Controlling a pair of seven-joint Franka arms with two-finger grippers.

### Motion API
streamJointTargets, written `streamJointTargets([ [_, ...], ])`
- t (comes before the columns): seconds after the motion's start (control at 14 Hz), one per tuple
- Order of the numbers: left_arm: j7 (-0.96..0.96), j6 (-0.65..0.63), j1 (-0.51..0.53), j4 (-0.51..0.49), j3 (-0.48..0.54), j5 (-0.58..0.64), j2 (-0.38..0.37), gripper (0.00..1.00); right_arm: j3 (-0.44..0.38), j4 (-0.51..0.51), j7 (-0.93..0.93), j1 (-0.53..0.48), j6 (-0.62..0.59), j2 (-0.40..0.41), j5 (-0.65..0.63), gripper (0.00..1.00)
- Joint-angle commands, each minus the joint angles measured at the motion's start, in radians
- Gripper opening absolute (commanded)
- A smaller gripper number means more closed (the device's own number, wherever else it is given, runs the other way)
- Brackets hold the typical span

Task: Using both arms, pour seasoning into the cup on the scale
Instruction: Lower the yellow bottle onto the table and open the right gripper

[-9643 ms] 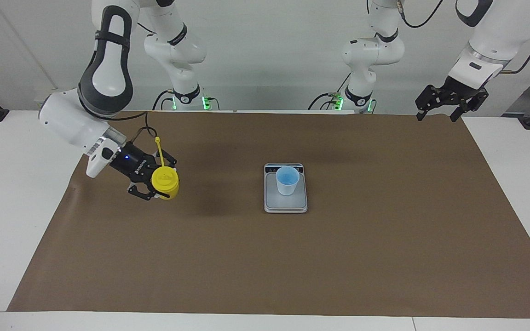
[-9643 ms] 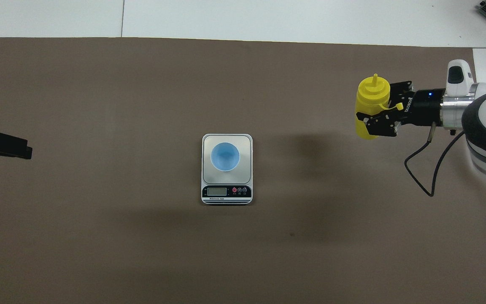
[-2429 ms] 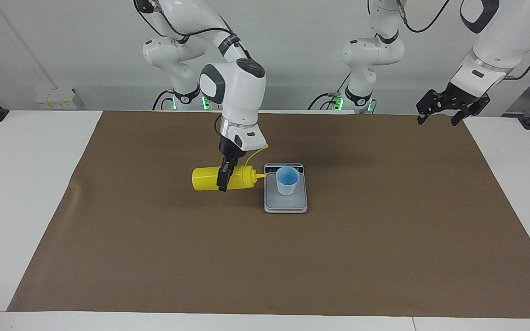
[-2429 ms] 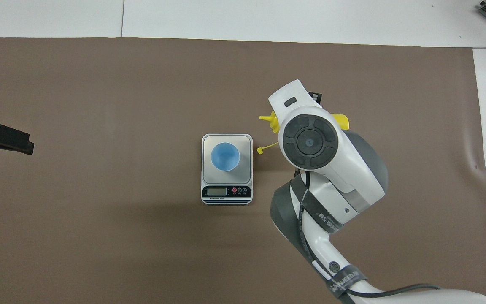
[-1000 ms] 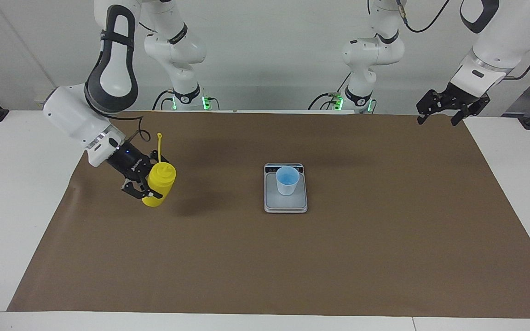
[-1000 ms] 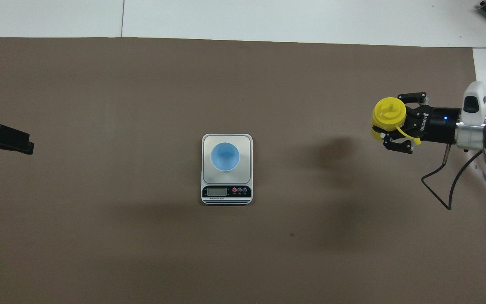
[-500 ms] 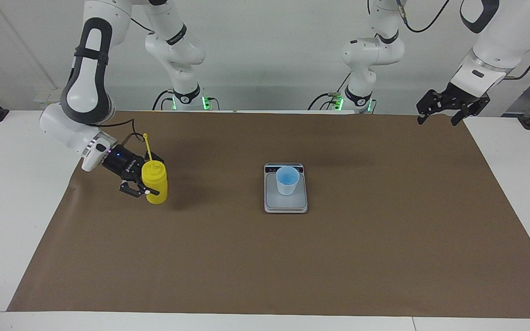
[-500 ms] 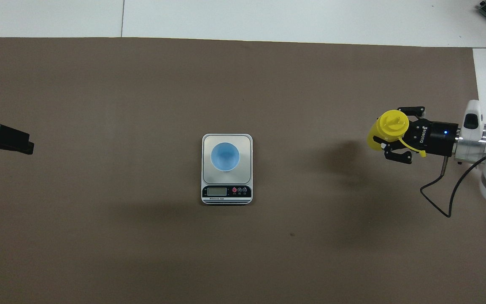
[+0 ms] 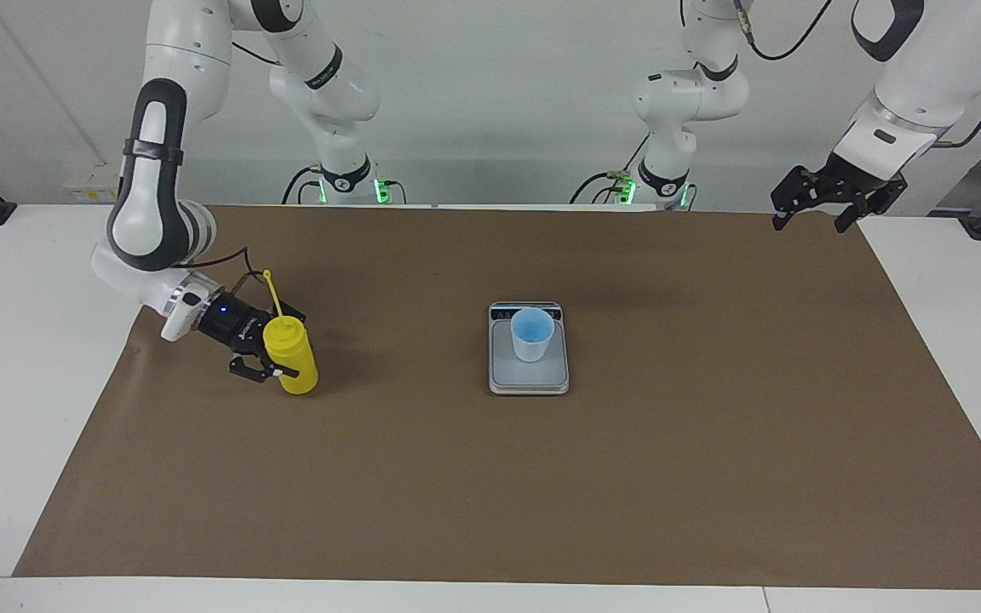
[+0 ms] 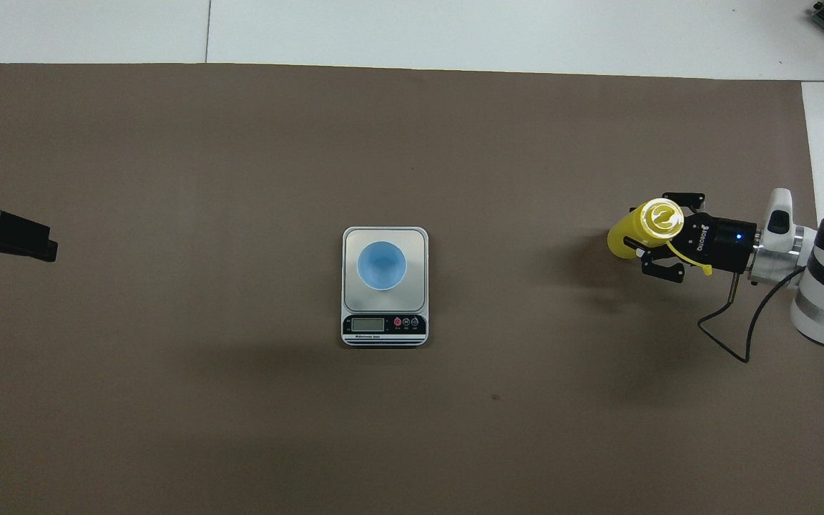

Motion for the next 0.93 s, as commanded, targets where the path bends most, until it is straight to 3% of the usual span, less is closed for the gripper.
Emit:
streamJointTargets([
  [0.0,-0.007,-0.008,0.009,-0.008,-0.005,0.012,-0.012,1.00,0.015,-0.016,-0.019,-0.029,-0.021,-0.010,0.038,0.00],
  [0.36,-0.007,-0.008,0.009,-0.008,-0.005,0.012,-0.012,1.00,0.015,-0.074,-0.022,-0.032,-0.020,-0.020,0.104,0.00],
  [0.5,-0.007,-0.008,0.009,-0.008,-0.005,0.012,-0.012,1.00,0.013,-0.082,-0.022,-0.032,-0.021,-0.021,0.104,0.11],
  [0.57,-0.007,-0.008,0.009,-0.008,-0.005,0.012,-0.012,1.00,0.015,-0.082,-0.024,-0.032,-0.020,-0.021,0.104,0.36],
  [0.64,-0.007,-0.008,0.009,-0.008,-0.005,0.012,-0.012,1.00,0.015,-0.079,-0.024,-0.035,-0.018,-0.021,0.106,0.99],
  [0.86,-0.007,-0.008,0.009,-0.008,-0.005,0.012,-0.012,1.00,0.013,-0.073,-0.021,-0.048,-0.018,-0.021,0.106,1.00],
])
